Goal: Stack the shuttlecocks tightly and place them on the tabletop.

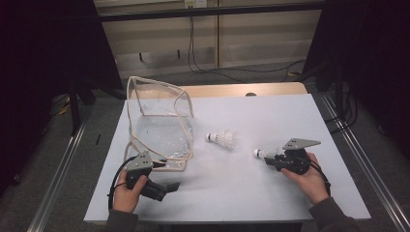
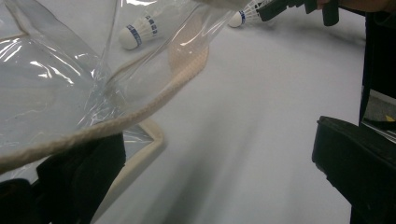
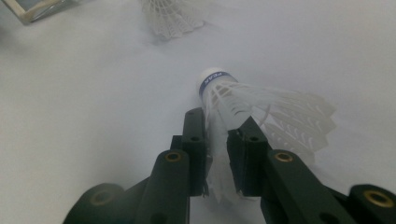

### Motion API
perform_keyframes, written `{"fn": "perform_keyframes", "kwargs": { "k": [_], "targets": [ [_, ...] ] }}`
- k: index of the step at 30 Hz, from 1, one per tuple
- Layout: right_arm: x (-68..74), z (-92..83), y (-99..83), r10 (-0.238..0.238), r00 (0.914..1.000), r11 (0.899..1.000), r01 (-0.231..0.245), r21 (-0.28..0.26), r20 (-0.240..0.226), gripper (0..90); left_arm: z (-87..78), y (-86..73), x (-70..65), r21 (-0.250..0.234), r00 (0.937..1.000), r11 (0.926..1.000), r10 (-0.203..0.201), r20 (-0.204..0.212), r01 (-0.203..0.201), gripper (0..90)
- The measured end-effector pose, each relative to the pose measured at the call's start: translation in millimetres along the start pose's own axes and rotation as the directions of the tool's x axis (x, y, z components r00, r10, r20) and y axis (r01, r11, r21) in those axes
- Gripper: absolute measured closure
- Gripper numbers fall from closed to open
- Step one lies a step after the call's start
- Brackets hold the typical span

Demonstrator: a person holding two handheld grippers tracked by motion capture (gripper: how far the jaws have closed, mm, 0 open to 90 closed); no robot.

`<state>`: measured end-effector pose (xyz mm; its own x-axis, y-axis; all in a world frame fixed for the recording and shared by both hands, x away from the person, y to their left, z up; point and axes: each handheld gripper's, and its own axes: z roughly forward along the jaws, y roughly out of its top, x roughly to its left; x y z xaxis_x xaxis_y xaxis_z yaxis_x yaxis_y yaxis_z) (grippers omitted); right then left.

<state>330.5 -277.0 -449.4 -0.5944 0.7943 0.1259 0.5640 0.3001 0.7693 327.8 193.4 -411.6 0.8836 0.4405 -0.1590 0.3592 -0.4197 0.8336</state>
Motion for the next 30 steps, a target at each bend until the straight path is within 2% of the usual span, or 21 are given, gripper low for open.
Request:
{"fn": "perform_keyframes", "kwargs": {
  "k": [9, 16, 30],
  "targets": [
    [0.7, 4.9, 0.3, -0.01, 1.0, 1.0, 0.01, 0.011, -0.002, 79.5, -0.7, 0.0, 0.1, -0.002, 1.0, 1.0, -0.002, 0.001, 0.002, 2.8],
    [1.5, 4.2, 1.3, -0.044, 0.999, 0.999, 0.044, 0.018, 0.002, 89.0, -0.5, 0.0, 0.4, -0.001, 1.0, 1.0, 0.0, -0.001, 0.0, 2.8],
    [1.1, -0.2, 6.3, -0.01, 0.9996, 0.999, 0.009, -0.04, -0.028, 89.6, -0.8, 0.1, -0.1, -0.004, 1.0, 1.0, -0.002, 0.0, 0.002, 2.8]
  ]
}}
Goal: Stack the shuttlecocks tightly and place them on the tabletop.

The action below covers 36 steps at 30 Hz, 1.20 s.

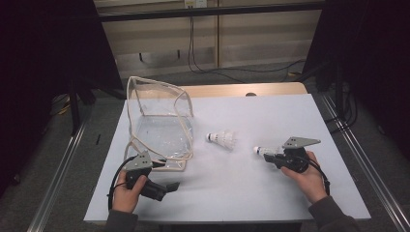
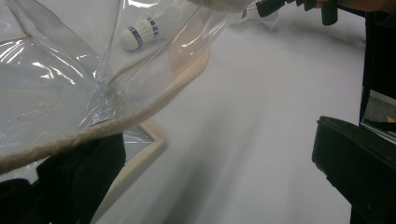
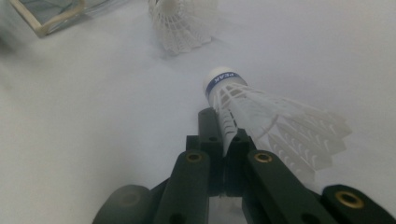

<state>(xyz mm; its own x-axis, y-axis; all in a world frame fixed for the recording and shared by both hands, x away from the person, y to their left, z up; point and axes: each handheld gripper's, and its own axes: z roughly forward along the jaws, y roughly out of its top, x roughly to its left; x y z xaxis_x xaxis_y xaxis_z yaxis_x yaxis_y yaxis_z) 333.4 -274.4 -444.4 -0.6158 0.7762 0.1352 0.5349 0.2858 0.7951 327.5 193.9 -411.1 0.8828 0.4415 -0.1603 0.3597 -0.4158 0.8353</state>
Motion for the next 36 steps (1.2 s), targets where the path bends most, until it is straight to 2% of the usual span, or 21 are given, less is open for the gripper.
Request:
{"fn": "perform_keyframes", "kwargs": {
  "k": [9, 36],
  "targets": [
    [2.0, 2.5, 7.1, 0.001, 1.0, 1.0, -0.001, -0.022, -0.006, 89.6, -0.1, 0.0, 0.1, 0.002, 1.0, 1.0, 0.0, -0.001, 0.0, 2.8],
    [4.9, 16.4, 22.0, -0.021, 0.9995, 0.999, 0.02, -0.036, -0.022, 89.6, 0.8, -0.1, -0.1, 0.007, 1.0, 1.0, 0.003, -0.003, -0.003, 2.8]
  ]
}}
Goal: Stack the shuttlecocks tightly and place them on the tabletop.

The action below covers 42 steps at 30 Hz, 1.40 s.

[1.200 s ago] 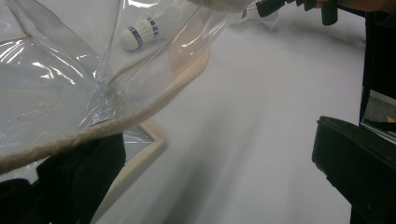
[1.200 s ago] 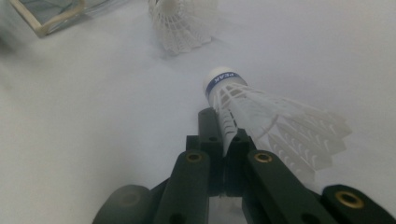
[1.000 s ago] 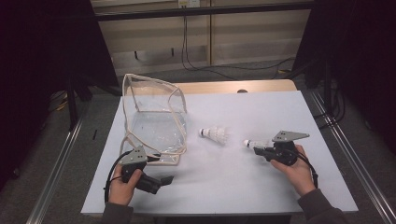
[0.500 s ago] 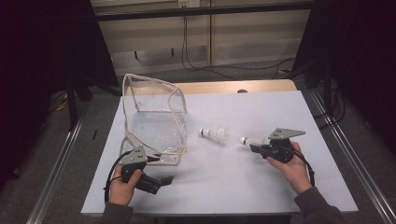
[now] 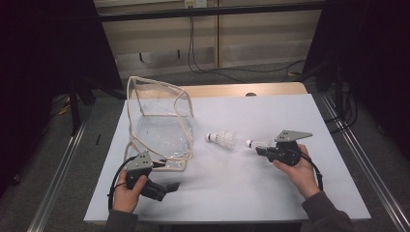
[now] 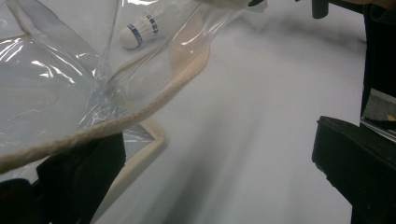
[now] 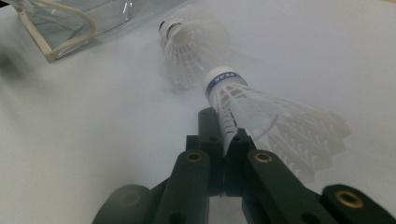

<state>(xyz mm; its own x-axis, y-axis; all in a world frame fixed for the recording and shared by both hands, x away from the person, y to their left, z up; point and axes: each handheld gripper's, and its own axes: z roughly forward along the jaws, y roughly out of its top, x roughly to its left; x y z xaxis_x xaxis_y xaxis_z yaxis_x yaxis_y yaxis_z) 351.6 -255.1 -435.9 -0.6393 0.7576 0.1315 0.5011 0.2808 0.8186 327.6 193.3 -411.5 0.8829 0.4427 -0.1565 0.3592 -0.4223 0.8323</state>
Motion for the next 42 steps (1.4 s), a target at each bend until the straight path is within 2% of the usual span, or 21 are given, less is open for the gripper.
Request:
{"fn": "perform_keyframes", "kwargs": {
  "k": [42],
  "targets": [
    [1.6, 22.2, 13.7, -0.028, 0.9994, 1.0, 0.028, 0.004, -0.021, 89.6, 0.4, 0.0, 0.6, 0.004, 1.0, 1.0, -0.002, 0.005, 0.002, 2.8]
  ]
}}
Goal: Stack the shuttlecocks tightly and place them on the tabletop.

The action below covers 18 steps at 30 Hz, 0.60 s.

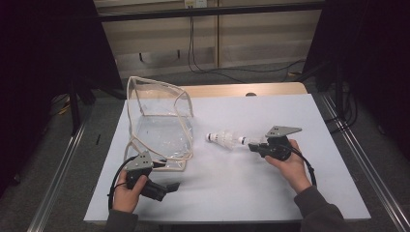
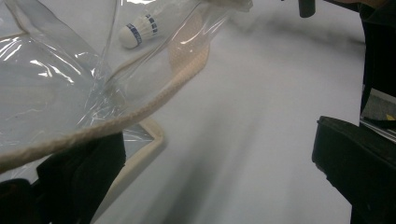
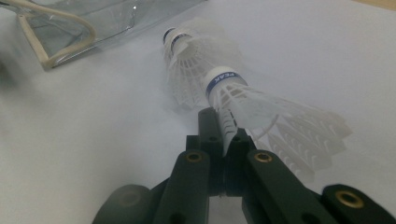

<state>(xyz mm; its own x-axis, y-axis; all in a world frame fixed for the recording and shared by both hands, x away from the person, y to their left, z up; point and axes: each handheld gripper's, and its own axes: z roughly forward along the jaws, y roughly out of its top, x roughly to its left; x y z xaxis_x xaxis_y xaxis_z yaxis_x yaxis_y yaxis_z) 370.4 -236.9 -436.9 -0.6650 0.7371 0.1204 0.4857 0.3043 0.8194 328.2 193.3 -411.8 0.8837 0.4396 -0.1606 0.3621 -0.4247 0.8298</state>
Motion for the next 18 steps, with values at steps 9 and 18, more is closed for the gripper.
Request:
{"fn": "perform_keyframes", "kwargs": {
  "k": [9, 18],
  "targets": [
    [-0.9, 8.1, 4.3, -0.006, 1.0, 1.0, 0.006, 0.004, -0.007, 89.7, 0.3, -0.1, 1.0, -0.001, 1.0, 1.0, -0.005, 0.005, 0.005, 2.8],
    [1.0, 14.0, 7.5, -0.018, 0.9998, 1.0, 0.018, 0.018, -0.012, 89.7, 0.4, 0.0, 0.3, -0.001, 1.0, 1.0, -0.003, 0.001, 0.003, 2.8]
  ]
}}
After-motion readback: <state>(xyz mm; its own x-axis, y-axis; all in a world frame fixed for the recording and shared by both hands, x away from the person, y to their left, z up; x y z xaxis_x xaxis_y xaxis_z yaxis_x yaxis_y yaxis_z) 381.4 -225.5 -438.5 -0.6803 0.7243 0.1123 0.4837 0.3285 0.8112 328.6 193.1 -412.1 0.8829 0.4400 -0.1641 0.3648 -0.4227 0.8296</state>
